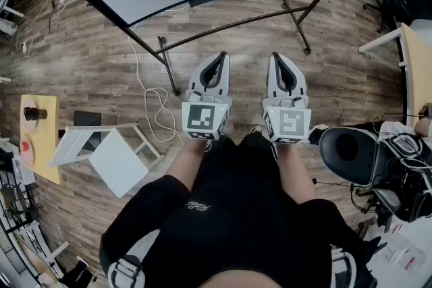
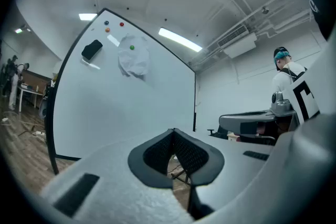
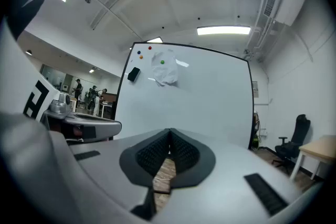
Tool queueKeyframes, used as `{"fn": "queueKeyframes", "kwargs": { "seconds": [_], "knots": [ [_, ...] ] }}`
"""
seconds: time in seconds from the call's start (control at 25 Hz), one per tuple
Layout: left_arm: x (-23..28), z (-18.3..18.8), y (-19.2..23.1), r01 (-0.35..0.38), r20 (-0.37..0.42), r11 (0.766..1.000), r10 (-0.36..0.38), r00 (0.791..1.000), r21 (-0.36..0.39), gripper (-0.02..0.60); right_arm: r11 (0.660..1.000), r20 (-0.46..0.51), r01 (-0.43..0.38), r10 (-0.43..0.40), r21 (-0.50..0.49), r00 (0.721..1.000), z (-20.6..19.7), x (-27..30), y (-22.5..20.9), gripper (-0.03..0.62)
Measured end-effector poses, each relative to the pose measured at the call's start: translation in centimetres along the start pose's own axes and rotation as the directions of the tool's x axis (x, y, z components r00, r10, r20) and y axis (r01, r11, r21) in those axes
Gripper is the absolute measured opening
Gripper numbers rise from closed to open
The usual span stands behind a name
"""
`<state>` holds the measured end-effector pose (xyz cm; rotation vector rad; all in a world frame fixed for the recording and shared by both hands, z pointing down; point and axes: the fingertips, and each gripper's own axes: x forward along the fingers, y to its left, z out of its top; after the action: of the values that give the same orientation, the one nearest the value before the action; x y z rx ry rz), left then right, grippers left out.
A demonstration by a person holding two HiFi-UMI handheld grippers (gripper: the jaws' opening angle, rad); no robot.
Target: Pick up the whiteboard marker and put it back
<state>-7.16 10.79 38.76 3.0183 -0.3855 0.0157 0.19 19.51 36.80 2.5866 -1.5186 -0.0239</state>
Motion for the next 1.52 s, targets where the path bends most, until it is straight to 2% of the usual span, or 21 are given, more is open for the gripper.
{"fn": "queueKeyframes", "kwargs": {
  "seconds": [0.24,0.44,0.76,0.96,1.28,1.52],
  "knots": [
    [1.4,-1.5,0.8,0.020,-0.021,1.000,-0.021,1.000,-0.018,0.006,1.000,-0.015,-0.012,0.011,-0.022,1.000,-1.3,1.5,0.1,0.003],
    [4.2,-2.3,0.6,0.028,-0.038,0.999,-0.029,0.999,-0.025,0.007,0.999,-0.027,-0.017,0.016,-0.029,1.000,-2.1,3.7,-1.9,0.003],
    [12.3,-3.3,1.2,0.002,-0.077,1.000,-0.002,0.997,-0.003,0.007,0.997,-0.027,-0.072,0.072,-0.004,0.997,-3.0,10.2,-7.1,0.003],
    [18.5,-4.2,1.0,-0.031,-0.125,1.000,0.031,0.992,0.001,0.006,0.981,-0.054,-0.145,0.140,-0.126,0.989,-4.3,14.5,-12.1,0.003],
    [24.8,-6.3,0.1,-0.101,-0.191,0.995,0.095,0.977,-0.022,0.006,0.969,-0.116,-0.231,0.220,-0.093,0.969,-7.6,19.2,-17.6,0.003],
    [26.3,-7.3,1.9,-0.138,-0.229,0.990,0.128,0.965,-0.026,0.006,0.951,-0.179,-0.292,0.271,-0.100,0.946,-9.6,22.7,-17.3,0.004]
  ]
}}
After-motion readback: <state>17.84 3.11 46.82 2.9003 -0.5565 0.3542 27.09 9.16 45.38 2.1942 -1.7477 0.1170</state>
